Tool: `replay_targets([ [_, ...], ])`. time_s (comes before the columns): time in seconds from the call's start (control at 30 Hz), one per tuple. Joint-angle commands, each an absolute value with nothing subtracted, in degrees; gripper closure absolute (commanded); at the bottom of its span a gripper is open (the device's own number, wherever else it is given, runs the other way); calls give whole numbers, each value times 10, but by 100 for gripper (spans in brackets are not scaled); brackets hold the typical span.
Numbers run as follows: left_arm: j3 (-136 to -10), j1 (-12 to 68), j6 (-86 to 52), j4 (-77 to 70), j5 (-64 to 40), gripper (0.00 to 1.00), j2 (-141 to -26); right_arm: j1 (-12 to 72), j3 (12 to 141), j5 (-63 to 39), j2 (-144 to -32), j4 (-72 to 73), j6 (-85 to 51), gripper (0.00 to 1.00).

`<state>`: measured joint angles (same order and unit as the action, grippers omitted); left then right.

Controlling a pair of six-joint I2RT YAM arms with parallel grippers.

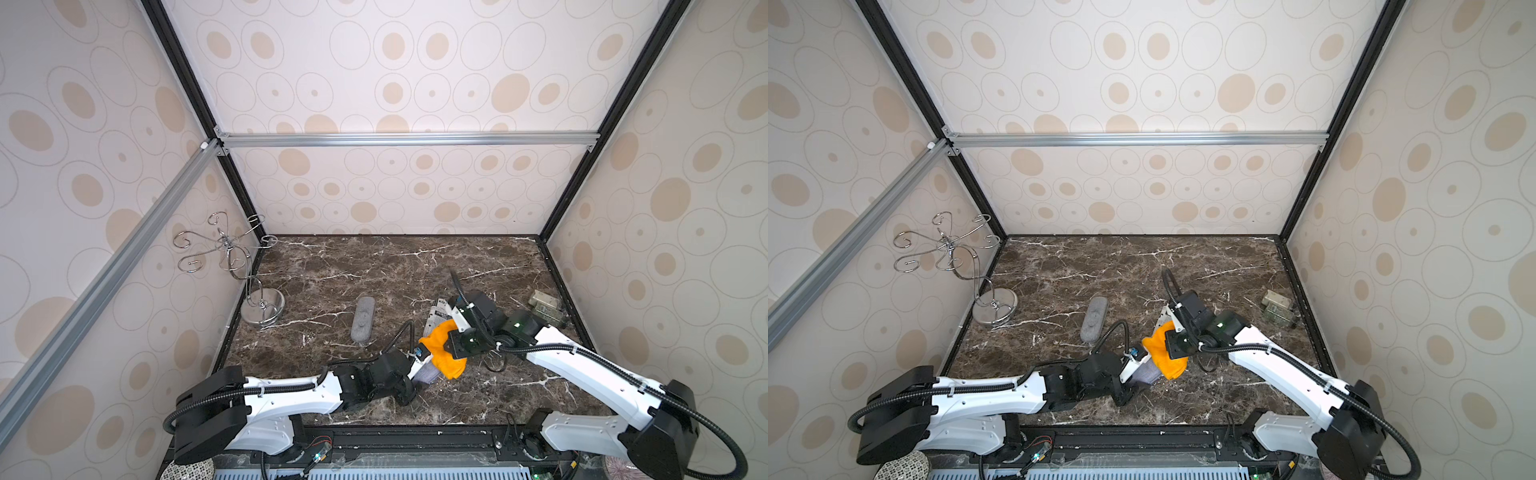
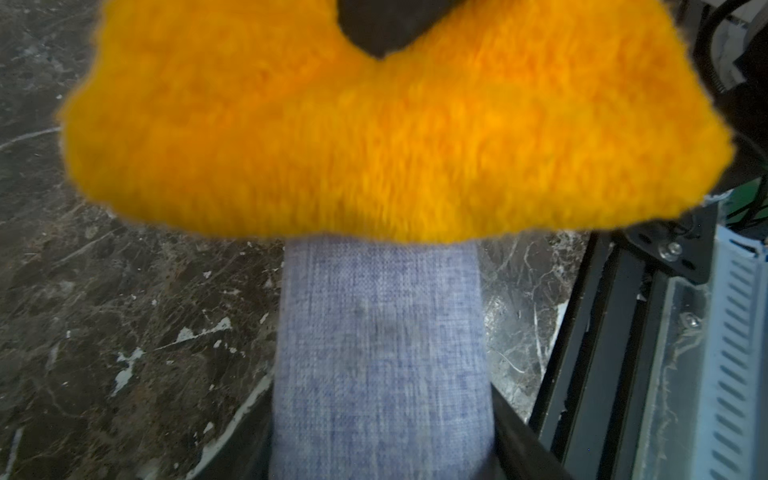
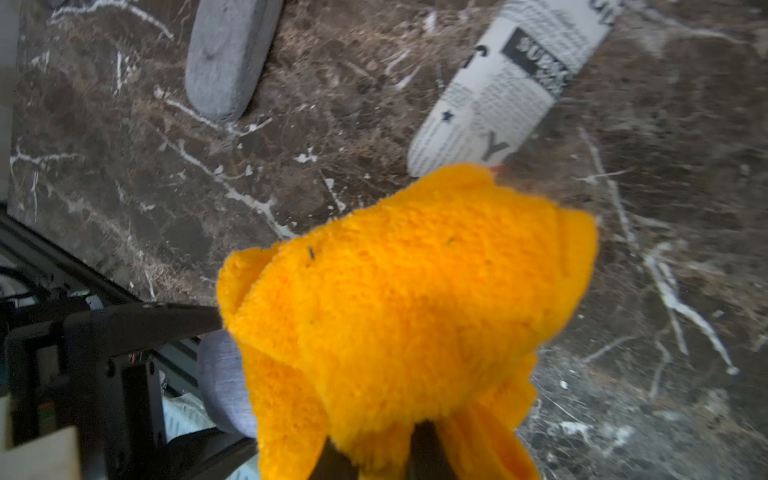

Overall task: Wipe the eyeglass case
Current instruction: Wipe the dirt from the eyeglass case.

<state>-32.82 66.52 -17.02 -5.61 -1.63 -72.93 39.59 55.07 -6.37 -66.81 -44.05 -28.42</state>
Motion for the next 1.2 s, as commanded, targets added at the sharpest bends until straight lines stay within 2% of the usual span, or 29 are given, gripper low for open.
replay_targets([
  [0.0,-330,636,-209,-107,-85,52,-706,365,534,-47,-620,-484,-265,100],
  [0.23,-300,532,-280,-141,-288,51,-696,359,546,-52,-533,-486,-236,100],
  [0.43,-307,490,-302,-155,-419,50,-726,364,549,-97,-533,-456,-216,100],
  [0.8,-312,447,-371,-246,-487,50,-746,548,535,-48,-576,-394,-245,100],
  [0.9,-312,438,-370,-244,-497,50,-747,556,524,-37,-574,-396,-247,100],
  [1.0,-313,437,-345,-233,-510,50,-743,555,526,42,-569,-422,-255,100],
  [1.03,-312,437,-335,-228,-512,50,-739,549,528,80,-563,-433,-254,100],
  [1.17,-312,437,-312,-197,-519,48,-723,490,552,126,-556,-480,-250,100],
])
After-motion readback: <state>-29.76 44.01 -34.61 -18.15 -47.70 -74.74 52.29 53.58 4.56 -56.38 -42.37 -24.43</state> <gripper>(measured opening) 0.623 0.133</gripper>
